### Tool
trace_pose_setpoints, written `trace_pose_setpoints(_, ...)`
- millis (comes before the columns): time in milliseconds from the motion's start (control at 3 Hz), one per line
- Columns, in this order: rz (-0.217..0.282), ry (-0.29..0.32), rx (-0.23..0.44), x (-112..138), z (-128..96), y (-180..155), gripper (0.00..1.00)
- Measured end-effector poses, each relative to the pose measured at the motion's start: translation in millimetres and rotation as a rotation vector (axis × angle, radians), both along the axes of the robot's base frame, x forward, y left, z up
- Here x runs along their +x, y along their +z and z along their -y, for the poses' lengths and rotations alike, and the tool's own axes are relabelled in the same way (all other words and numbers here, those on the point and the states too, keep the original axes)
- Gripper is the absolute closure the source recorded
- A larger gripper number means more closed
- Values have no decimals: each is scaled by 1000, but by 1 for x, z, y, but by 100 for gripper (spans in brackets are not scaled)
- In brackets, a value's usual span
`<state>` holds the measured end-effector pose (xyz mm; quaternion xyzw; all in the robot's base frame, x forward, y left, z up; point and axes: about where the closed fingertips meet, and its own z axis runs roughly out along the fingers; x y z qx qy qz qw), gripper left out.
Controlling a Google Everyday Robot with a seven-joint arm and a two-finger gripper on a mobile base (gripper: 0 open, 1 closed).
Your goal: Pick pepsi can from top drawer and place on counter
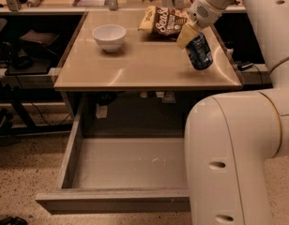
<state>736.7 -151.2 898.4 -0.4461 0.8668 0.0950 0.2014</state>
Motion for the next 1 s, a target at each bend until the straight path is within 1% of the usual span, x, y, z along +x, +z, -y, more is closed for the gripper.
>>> trace_pose_setpoints(667,0,0,0,0,0,0,11)
trace_pose_setpoints(1000,0,0,0,0,0,0,0)
